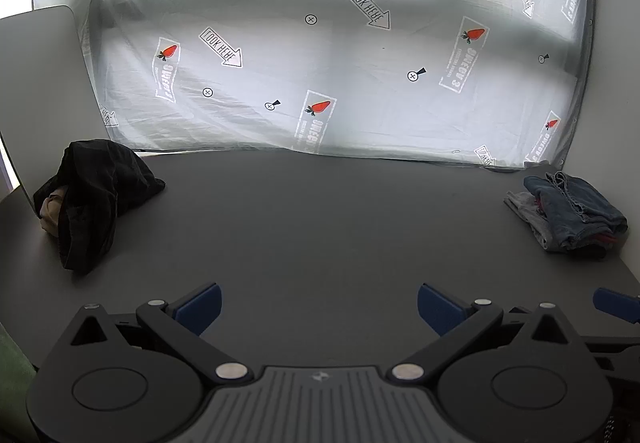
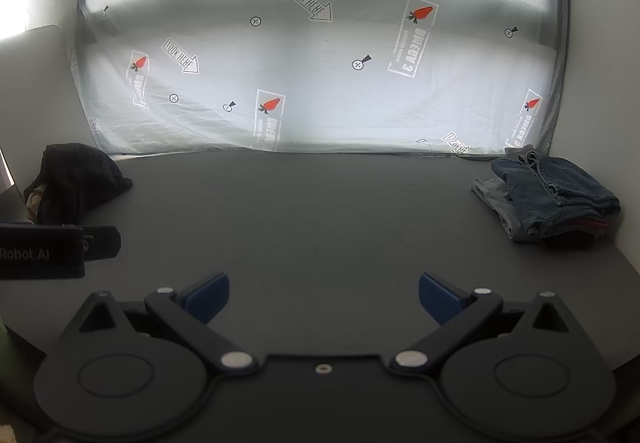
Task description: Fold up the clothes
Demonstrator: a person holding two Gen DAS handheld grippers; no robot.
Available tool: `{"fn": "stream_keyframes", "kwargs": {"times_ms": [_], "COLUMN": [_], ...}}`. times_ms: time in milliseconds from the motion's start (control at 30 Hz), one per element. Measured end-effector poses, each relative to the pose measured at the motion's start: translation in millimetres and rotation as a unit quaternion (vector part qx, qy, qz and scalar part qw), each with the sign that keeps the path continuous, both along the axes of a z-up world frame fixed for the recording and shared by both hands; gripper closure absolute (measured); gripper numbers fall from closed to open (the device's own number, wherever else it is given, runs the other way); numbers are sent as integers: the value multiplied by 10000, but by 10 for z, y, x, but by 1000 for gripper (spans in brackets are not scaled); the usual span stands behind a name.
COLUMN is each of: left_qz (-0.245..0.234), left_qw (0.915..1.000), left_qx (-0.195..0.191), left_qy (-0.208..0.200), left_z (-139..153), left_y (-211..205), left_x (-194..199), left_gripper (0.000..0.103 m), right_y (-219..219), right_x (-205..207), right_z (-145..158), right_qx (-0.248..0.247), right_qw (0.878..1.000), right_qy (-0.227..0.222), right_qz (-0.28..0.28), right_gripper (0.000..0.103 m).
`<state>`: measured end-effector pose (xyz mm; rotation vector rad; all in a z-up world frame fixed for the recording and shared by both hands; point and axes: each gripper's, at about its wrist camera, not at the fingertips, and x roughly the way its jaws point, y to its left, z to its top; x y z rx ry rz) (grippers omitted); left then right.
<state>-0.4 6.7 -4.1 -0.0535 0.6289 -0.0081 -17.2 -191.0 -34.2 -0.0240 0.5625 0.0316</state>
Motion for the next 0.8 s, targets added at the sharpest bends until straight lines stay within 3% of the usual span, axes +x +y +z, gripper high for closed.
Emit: {"fn": "stream_keyframes", "kwargs": {"times_ms": [800], "left_qz": [-22], "left_qw": [10000], "left_qx": [44], "left_qy": [-7], "left_z": [33], "left_y": [-2], "left_x": [-17], "left_gripper": [0], "right_y": [27], "right_x": [-15], "right_z": [-1], "right_qx": [3], "right_qw": [10000], "right_qy": [0], "right_qz": [-13], "right_gripper": [1]}}
